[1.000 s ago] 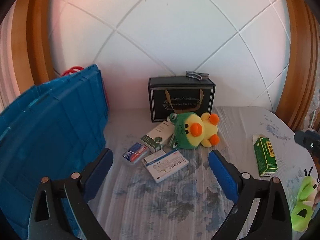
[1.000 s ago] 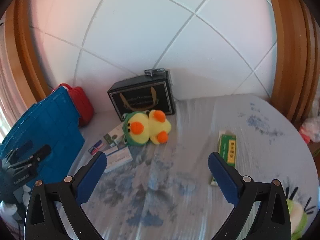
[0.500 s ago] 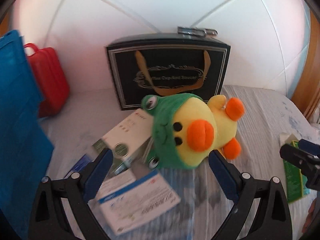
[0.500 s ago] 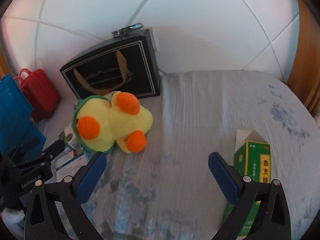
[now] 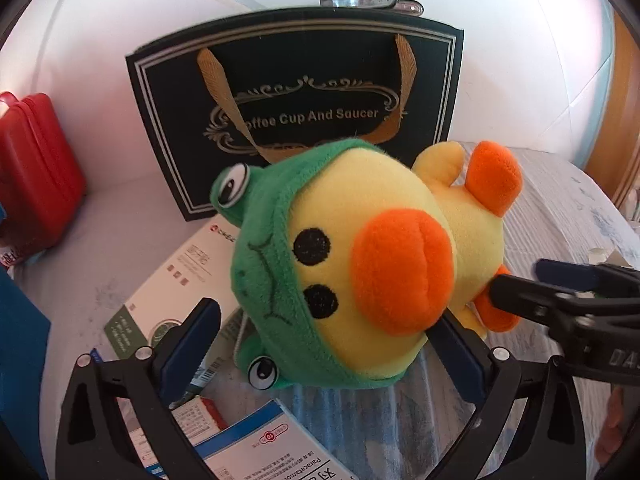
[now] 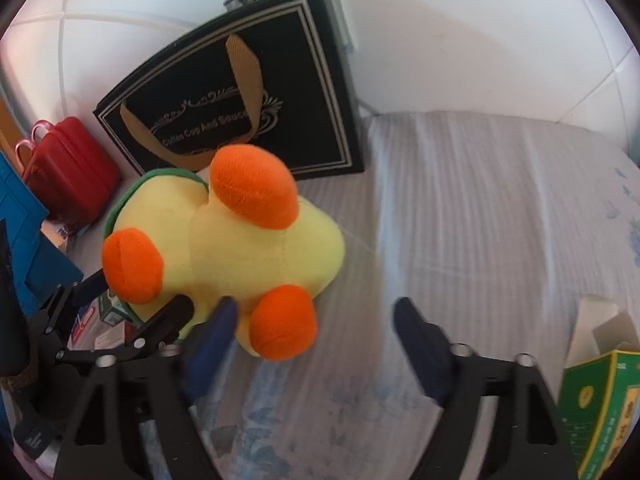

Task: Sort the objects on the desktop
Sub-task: 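Grasp the green-hooded yellow duck with the right tool, then lift the duck with the right tool and carry it toward the crate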

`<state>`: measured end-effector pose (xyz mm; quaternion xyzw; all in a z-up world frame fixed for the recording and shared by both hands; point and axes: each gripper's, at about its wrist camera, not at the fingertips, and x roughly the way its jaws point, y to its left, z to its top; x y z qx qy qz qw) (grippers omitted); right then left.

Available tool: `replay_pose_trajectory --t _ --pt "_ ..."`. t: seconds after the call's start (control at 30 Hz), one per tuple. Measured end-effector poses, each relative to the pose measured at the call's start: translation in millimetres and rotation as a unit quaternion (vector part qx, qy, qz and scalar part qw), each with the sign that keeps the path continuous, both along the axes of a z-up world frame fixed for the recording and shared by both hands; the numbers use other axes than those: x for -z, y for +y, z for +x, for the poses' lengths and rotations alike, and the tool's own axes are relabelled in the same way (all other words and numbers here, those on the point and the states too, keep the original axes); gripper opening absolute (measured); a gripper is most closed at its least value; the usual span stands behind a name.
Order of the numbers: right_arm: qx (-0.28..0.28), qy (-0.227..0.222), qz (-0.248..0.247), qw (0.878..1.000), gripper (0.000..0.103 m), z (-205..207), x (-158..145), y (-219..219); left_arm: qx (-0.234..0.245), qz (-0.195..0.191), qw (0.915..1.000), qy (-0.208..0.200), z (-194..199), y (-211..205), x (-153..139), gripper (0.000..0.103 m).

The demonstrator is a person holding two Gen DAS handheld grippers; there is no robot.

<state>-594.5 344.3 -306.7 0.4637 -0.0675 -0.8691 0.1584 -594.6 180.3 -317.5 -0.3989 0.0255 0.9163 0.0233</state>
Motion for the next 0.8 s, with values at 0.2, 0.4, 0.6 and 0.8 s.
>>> replay_pose_trajectory --t 0.2,0.4,0.6,0.8 --pt "-0.011 -0.030 -0.027 0.999 0.063 -5 16 -5 0.010 0.007 0.9999 -0.002 1 6 9 0.103" --pt "-0.031 -0.028 -0.030 0.999 0.035 -1 16 -15 0.027 0.023 0.9993 -0.007 -4 13 19 0.088" --pt "-0.039 -0.008 -0.018 0.999 0.031 11 3 -20 0.037 0.017 0.9991 0.012 5 19 5 0.080" --pt "-0.040 0.021 -0.021 0.999 0.030 21 -24 -19 0.037 0.014 0.9984 0.041 19 24 -26 0.080"
